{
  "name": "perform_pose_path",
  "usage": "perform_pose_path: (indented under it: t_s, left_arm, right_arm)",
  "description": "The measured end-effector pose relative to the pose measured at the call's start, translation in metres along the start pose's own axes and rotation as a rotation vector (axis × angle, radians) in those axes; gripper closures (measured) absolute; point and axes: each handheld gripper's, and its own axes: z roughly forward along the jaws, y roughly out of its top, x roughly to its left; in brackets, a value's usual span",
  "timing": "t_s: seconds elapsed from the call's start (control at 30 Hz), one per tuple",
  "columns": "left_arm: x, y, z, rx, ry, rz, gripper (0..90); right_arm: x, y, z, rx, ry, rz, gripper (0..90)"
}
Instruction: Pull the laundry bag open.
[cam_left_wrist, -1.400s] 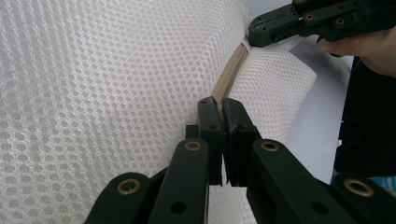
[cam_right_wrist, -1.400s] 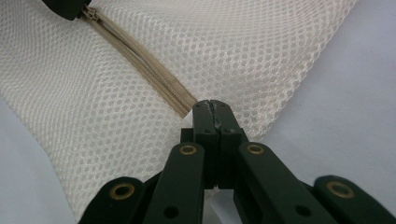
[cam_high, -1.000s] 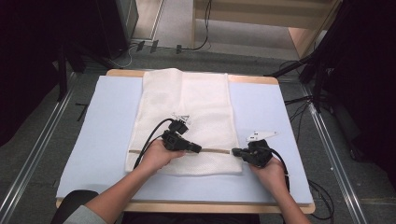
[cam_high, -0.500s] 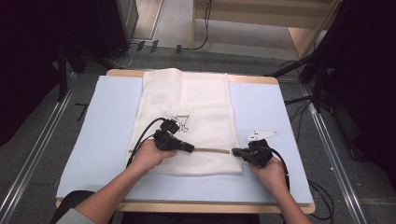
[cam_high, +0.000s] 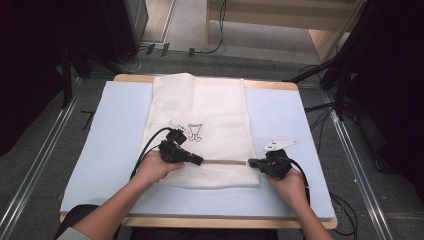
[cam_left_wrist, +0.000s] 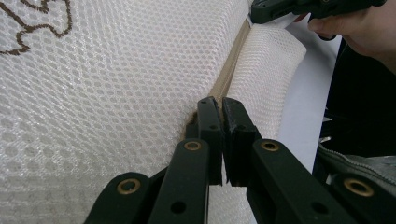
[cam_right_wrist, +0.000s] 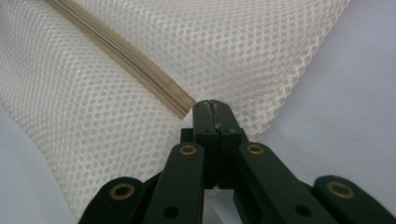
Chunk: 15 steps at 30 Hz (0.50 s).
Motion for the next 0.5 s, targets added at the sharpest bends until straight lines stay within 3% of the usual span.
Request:
perform_pose_path:
  t_s: [0.17, 0.23, 0.3, 0.5]
  left_arm:
    - [0.002, 0.000, 0.002, 0.012, 0.011, -0.005, 88.7]
    - [0.004, -0.001, 0.002, 0.027, 0.041, 0.000, 88.7]
    - [0.011, -0.002, 0.000, 0.023, 0.022, -0.034, 88.7]
    - [0.014, -0.006, -0.012, 0.001, 0.019, -0.042, 88.6]
  right_arm:
    - [0.000, 0.000, 0.000, 0.001, -0.004, -0.001, 90.0]
    - [0.000, 0.000, 0.000, 0.001, -0.005, -0.004, 90.0]
    - [0.000, 0.000, 0.000, 0.004, -0.005, -0.007, 90.0]
    - [0.000, 0.000, 0.000, 0.005, -0.004, -0.009, 90.0]
